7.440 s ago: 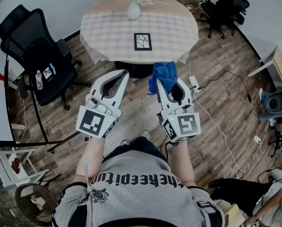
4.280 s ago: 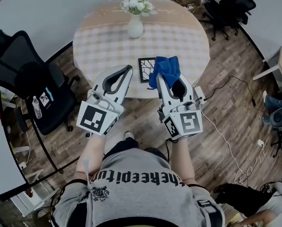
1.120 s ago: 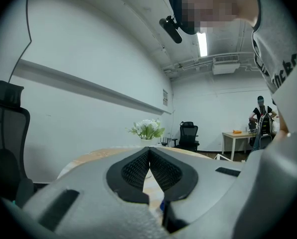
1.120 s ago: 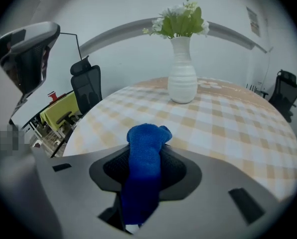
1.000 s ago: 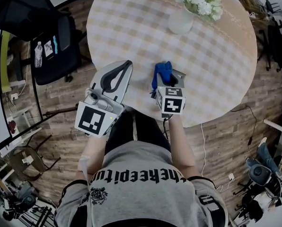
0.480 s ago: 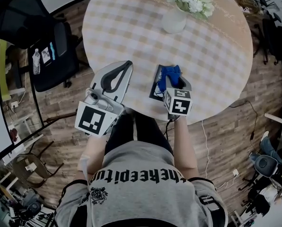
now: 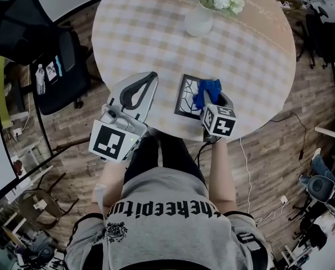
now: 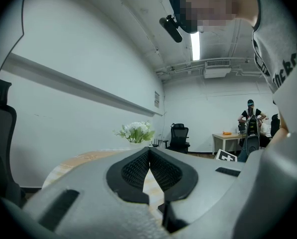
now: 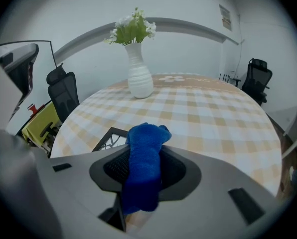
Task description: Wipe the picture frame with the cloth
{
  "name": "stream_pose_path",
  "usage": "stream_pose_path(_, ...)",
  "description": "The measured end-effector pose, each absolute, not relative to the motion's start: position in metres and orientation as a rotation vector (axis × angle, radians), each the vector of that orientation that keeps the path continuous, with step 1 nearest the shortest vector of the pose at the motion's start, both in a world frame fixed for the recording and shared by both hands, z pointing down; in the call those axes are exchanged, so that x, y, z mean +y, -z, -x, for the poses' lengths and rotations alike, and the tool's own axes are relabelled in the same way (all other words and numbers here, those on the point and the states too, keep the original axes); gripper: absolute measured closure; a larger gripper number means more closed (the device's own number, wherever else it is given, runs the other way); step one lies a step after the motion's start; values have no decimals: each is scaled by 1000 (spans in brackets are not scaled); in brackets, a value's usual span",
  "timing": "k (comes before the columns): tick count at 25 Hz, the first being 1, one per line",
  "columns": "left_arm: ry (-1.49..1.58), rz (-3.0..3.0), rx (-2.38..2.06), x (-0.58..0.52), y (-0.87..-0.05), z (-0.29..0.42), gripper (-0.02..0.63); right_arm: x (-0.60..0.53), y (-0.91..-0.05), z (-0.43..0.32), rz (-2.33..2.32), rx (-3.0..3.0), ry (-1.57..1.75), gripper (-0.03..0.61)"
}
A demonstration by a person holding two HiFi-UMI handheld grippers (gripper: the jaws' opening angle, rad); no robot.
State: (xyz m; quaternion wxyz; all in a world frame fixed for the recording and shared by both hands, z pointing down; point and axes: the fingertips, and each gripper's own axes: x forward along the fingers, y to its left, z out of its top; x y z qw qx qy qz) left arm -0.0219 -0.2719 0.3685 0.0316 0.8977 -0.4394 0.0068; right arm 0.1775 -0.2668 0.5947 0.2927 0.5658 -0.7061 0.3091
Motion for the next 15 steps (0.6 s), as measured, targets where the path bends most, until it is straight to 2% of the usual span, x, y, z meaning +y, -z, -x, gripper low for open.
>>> stream_pose_path(15,2,-2808,-1293,-259,-365,16,598,-230,-596,-168,-1507,-1910,-857,434)
